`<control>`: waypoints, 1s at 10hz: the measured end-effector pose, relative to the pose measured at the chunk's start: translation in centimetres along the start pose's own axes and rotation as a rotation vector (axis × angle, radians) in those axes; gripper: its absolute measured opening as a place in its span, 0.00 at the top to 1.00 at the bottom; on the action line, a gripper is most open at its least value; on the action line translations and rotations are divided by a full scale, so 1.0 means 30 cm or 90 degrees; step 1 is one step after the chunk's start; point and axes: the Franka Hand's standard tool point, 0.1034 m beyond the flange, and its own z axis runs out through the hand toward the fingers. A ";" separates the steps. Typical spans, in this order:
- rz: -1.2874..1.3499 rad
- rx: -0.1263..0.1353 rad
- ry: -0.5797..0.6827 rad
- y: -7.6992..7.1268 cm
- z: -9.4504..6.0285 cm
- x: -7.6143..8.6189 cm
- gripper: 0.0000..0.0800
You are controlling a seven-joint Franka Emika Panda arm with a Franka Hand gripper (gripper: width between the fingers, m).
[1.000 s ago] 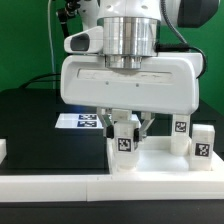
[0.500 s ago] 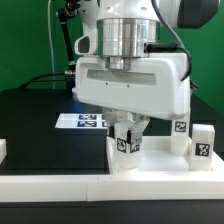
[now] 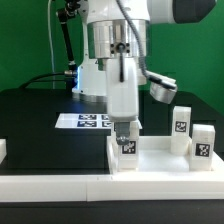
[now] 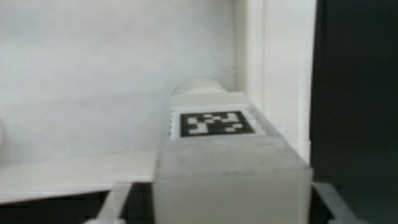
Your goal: Assemble square table
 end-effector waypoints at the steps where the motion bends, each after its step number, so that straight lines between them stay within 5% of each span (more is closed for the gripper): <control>1: 0.037 0.000 0.001 0.001 -0.001 -0.003 0.64; 3: 0.016 0.000 0.002 0.001 0.001 -0.001 0.54; 4: 0.015 0.000 0.003 0.002 0.002 0.000 0.31; 5: -0.082 -0.002 0.013 0.000 0.001 0.002 0.22; 7: -0.303 -0.008 0.029 0.004 0.004 -0.023 0.20; 10: -0.403 -0.011 0.030 0.003 0.004 -0.016 0.19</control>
Offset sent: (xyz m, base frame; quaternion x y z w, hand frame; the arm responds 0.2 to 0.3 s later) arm 0.0000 0.0000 0.0000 0.0000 0.0000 0.0000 1.0000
